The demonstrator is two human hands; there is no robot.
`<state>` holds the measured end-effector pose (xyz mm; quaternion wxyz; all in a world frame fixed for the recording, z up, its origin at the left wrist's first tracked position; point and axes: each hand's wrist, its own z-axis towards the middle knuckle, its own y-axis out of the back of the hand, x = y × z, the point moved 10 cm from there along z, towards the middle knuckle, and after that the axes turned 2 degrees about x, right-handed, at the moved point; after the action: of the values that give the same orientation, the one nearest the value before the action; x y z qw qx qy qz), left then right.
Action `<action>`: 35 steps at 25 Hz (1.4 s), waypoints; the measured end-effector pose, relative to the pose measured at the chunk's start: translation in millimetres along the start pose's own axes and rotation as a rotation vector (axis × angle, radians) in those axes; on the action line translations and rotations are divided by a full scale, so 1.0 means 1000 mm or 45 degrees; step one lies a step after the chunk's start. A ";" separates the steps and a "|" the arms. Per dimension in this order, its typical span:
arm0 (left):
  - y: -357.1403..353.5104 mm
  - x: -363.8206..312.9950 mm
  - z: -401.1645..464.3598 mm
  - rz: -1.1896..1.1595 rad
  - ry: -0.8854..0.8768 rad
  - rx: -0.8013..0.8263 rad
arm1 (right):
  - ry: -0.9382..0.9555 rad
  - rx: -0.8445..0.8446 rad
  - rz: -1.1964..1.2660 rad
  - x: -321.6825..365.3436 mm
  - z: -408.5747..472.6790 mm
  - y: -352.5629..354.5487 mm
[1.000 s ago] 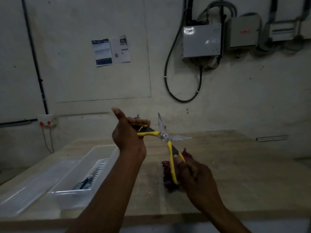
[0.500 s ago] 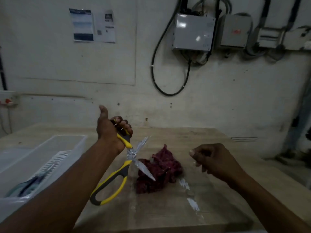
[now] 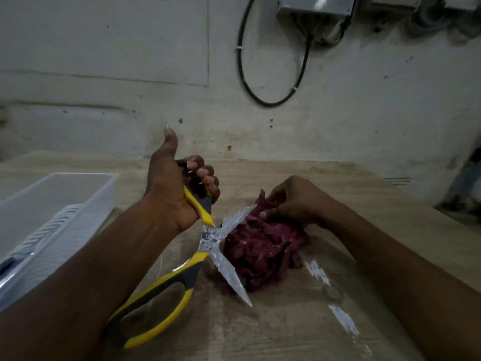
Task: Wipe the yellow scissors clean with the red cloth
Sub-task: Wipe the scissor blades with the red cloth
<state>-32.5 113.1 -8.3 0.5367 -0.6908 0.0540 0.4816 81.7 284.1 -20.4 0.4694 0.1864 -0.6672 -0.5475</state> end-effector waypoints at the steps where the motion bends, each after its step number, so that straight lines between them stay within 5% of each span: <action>1: 0.000 -0.002 0.002 0.001 -0.015 0.009 | 0.055 -0.089 0.029 0.001 0.001 0.011; 7: 0.011 0.008 0.007 0.065 0.026 -0.051 | 0.236 -0.641 0.170 -0.020 -0.023 0.085; 10: 0.014 0.015 0.008 0.042 0.051 -0.077 | 0.377 -0.463 0.171 0.003 -0.027 0.066; 15: 0.015 0.016 0.006 0.041 0.048 -0.115 | 0.289 -0.141 -0.062 0.011 -0.025 0.024; 20: 0.021 0.018 0.008 0.079 0.075 -0.149 | 0.407 -0.016 -0.157 0.033 -0.033 0.011; 28: 0.024 0.027 0.012 0.072 0.159 -0.155 | 0.897 -0.028 0.150 0.102 -0.107 0.037; 35: 0.021 0.029 0.016 0.066 0.149 -0.128 | 1.094 -0.306 0.193 0.124 -0.115 0.007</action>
<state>-39.1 129.4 -42.5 0.4846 -0.7422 0.0788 0.4561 119.0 128.2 33.7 0.7608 0.2917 -0.3553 -0.4581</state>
